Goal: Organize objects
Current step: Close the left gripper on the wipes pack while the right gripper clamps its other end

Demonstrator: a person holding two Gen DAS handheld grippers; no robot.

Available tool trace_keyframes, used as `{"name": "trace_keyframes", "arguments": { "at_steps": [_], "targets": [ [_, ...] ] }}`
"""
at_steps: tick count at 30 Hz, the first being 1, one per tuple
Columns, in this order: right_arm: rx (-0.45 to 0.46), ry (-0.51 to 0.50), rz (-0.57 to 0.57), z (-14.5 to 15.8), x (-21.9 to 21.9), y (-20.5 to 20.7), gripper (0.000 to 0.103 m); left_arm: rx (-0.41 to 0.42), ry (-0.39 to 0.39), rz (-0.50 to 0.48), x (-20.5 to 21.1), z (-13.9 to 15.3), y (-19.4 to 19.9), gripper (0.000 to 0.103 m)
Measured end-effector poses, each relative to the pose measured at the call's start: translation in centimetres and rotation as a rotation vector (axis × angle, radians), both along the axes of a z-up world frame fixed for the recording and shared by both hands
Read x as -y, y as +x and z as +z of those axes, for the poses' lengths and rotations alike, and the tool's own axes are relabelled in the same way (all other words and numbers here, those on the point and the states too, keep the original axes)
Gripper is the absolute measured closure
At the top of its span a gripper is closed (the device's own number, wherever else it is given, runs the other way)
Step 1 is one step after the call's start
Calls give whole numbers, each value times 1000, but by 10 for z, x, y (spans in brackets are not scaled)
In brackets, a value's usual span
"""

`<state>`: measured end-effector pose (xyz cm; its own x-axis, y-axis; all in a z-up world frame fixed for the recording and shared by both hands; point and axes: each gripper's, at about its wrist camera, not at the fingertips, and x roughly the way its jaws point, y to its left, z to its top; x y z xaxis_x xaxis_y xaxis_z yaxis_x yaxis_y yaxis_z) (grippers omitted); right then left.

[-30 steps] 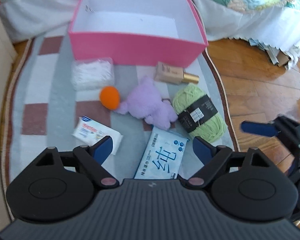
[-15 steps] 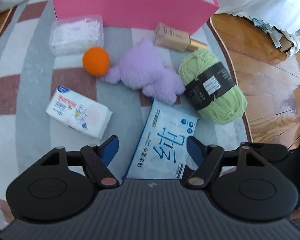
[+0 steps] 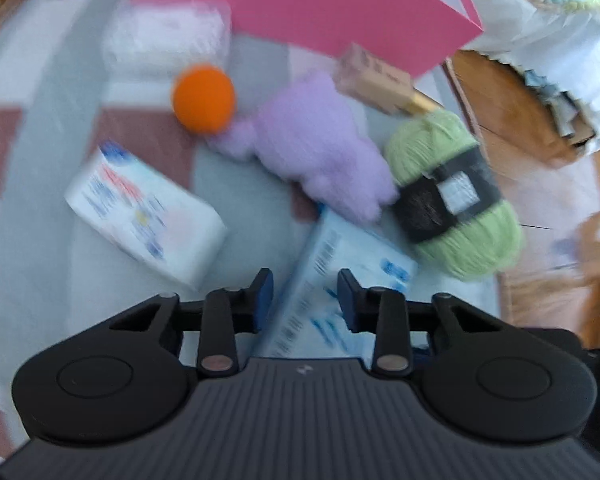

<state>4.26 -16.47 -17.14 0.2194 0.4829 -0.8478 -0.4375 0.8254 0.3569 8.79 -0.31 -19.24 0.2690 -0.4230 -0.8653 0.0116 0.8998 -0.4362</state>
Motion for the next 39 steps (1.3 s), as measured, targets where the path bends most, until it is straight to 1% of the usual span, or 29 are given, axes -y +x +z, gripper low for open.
{"name": "trace_keyframes", "arguments": {
  "at_steps": [2, 3, 4, 5, 6, 7, 8, 10, 11, 12, 13, 15, 18, 20, 22, 23, 25, 28, 32, 36, 39],
  "targets": [
    [40, -25, -10, 4, 1, -2, 72, 0, -18, 14, 1, 0, -8, 71],
    [59, -42, -10, 7, 2, -3, 73, -15, -52, 31, -1, -1, -11, 71],
    [88, -78, -9, 11, 3, -3, 73, -46, -115, 66, -6, -5, -13, 71],
    [110, -110, -8, 10, 1, 1, 73, -102, -194, 112, -12, -11, -16, 71],
    [120, -130, -7, 12, 4, 3, 70, -140, -239, 138, -15, -15, -19, 71],
    [118, -135, -21, 13, 9, 7, 70, -158, -269, 157, -16, -17, -22, 71],
    [99, -128, -36, 13, 13, 10, 69, -160, -275, 167, -14, -17, -26, 73],
    [41, -101, -55, 11, 19, 11, 58, -135, -230, 175, -6, -12, -33, 77],
    [23, -93, -56, 10, 20, 10, 49, -117, -209, 176, -1, -10, -35, 79],
    [9, -88, -50, 9, 20, 6, 42, -103, -192, 177, 2, -8, -37, 80],
    [6, -88, -41, 7, 17, 0, 34, -99, -187, 183, 4, -9, -38, 82],
    [24, -106, -21, 5, 8, -11, 24, -110, -202, 201, 7, -12, -39, 82],
    [66, -163, 17, 3, -7, -20, 16, -111, -214, 227, 1, -17, -40, 82],
    [100, -217, 37, -1, -15, -24, 16, -119, -234, 238, -1, -17, -39, 82],
    [109, -266, 37, -7, -19, -24, 18, -138, -250, 244, -2, -20, -40, 82],
    [126, -274, 30, -6, -19, -26, 20, -145, -254, 241, -2, -21, -41, 82],
    [141, -274, 59, -3, -18, -28, 27, -148, -235, 224, 1, -20, -44, 82],
    [163, -268, 77, -2, -12, -33, 30, -131, -205, 207, 10, -19, -48, 82],
    [173, -268, 83, 1, -13, -33, 33, -68, -131, 167, 24, -10, -56, 81],
    [162, -242, 91, 7, -10, -34, 36, -27, -97, 152, 31, -1, -66, 82],
    [183, -219, 106, 14, -9, -36, 36, 18, -78, 154, 32, 12, -74, 82]
  ]
}}
